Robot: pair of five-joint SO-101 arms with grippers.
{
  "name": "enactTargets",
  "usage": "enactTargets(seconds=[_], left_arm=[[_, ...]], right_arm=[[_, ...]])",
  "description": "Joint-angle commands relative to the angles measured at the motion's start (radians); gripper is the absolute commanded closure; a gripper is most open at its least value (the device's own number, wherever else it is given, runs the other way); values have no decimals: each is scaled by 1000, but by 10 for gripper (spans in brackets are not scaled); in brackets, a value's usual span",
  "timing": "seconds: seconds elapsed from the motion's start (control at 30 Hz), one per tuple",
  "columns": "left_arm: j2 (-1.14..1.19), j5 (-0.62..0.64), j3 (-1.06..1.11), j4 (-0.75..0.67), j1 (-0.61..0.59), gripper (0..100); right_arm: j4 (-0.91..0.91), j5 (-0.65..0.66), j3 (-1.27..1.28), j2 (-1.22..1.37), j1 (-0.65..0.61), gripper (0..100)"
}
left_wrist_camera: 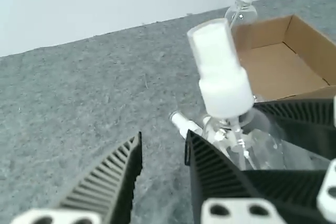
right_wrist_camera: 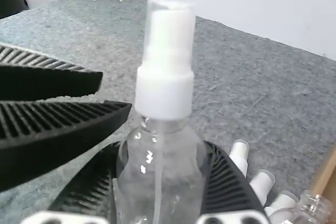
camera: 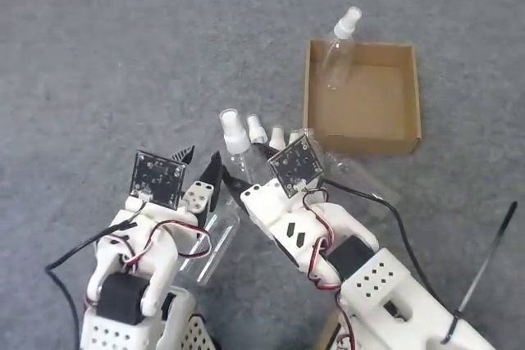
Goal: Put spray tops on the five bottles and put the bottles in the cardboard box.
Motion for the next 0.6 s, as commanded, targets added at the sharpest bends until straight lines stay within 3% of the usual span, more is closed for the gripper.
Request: enactTargets(seconds=[0.0, 0.33, 0.57], left_arm=[[-15, -3, -7, -17, 6, 877], [-15, -3, -7, -14, 5, 877], [-15, -3, -7, -14, 5, 877]], right_arm=[[4, -12, -11, -27, 13, 993], [2, -12, -11, -36, 15, 993], [4, -12, -32, -30, 88, 993]])
